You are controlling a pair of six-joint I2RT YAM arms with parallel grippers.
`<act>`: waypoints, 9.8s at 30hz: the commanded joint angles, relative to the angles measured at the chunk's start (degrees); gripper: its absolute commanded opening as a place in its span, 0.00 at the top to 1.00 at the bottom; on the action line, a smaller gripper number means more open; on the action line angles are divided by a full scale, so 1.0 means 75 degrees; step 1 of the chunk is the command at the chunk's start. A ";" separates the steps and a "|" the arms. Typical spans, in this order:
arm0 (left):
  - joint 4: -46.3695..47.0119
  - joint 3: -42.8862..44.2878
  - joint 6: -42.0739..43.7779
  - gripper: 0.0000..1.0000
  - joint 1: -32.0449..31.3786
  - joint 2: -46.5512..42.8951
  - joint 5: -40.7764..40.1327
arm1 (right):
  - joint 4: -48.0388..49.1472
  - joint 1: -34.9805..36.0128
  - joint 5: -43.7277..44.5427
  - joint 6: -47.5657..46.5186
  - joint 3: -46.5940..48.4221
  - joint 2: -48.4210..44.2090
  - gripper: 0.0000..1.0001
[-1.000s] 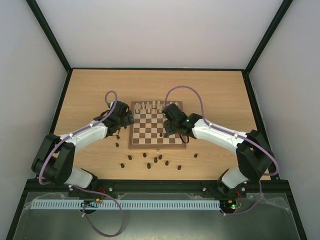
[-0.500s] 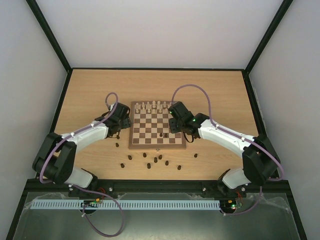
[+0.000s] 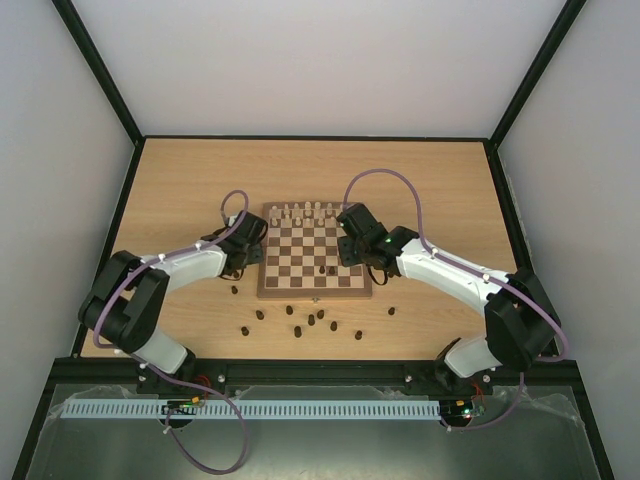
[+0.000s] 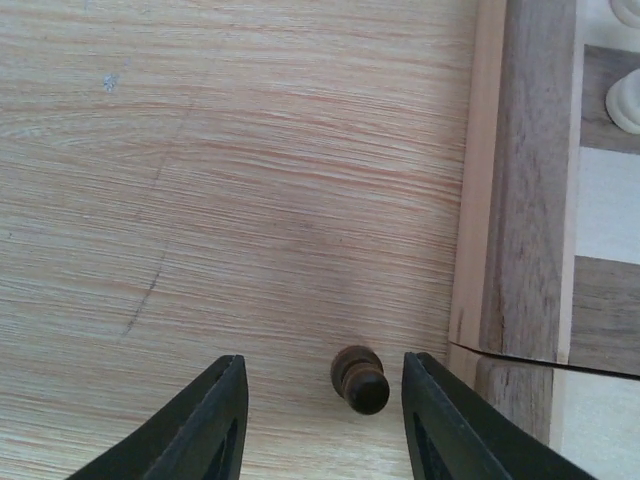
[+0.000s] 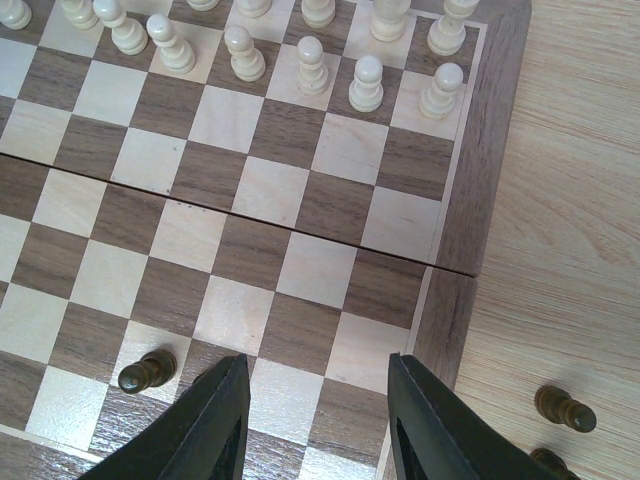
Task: Set up the chess pieces on the board
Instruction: Pick up the chess piece at the center of the board, then place the chess piece on the chessboard, then pick up the chess piece at the center of the board, then place the chess piece on the chessboard, then pick up the chess piece at the center of the board.
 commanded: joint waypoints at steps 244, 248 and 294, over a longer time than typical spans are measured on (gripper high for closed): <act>-0.0008 -0.0171 0.0006 0.01 -0.1841 -0.2655 -0.0264 | -0.0245 0.0717 0.0610 0.0380 -0.0019 0.0656 0.70; -0.0006 -0.0165 0.0014 0.01 -0.1841 -0.2682 -0.0251 | -0.0390 0.0603 0.1245 0.0644 -0.0158 0.0251 0.59; 0.0099 -0.0174 0.0025 0.01 -0.1841 -0.2466 -0.0115 | -0.0092 -0.2110 -0.0685 0.0814 -0.1932 0.0109 0.72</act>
